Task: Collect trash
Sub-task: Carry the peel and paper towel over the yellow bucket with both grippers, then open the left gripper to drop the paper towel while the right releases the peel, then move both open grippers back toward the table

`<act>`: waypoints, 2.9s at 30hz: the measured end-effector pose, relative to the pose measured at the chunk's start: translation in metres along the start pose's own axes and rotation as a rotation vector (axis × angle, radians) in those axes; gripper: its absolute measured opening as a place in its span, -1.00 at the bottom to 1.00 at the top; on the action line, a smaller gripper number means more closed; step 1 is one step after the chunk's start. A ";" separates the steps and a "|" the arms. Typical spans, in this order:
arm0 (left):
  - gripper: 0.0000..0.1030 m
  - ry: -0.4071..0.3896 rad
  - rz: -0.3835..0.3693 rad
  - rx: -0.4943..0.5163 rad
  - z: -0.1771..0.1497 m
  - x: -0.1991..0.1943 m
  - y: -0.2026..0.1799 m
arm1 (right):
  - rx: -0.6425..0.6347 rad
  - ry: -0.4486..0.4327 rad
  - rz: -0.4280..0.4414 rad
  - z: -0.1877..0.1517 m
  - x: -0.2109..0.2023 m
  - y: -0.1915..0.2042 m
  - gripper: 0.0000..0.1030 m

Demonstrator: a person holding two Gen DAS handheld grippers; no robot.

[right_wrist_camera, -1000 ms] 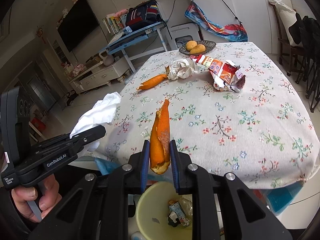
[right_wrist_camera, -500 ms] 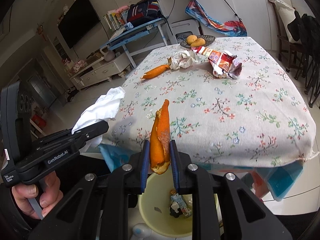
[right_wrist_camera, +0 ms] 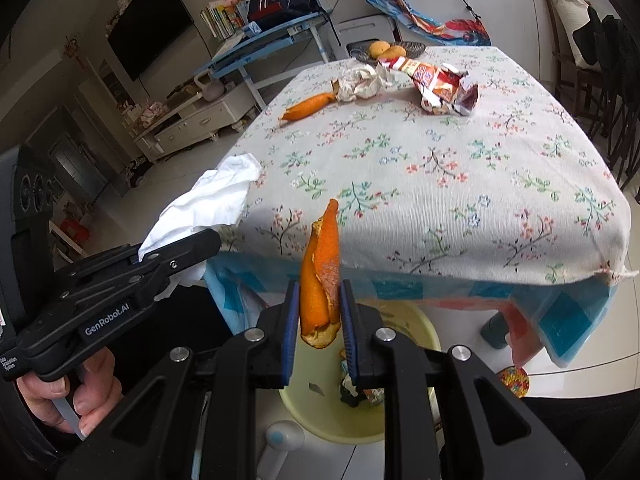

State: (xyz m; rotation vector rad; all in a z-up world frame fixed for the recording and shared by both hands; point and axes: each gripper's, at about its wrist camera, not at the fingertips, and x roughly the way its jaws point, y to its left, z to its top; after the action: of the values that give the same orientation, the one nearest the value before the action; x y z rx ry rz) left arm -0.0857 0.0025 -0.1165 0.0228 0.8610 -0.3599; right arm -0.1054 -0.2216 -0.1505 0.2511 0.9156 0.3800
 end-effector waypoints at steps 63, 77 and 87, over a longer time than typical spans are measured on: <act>-0.04 -0.048 0.161 -0.015 0.025 0.005 0.013 | 0.024 -0.107 -0.103 0.024 -0.019 -0.017 -0.09; 0.11 -0.048 0.190 -0.093 0.075 0.031 0.050 | -0.036 -0.120 -0.196 0.090 -0.014 -0.046 0.16; 0.20 -0.036 0.215 -0.099 0.111 0.064 0.066 | 0.011 -0.110 -0.221 0.140 0.011 -0.082 0.17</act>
State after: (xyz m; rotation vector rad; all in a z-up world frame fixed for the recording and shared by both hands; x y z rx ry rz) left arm 0.0554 0.0276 -0.0993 0.0165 0.8314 -0.1156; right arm 0.0312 -0.2981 -0.1069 0.1773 0.8277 0.1553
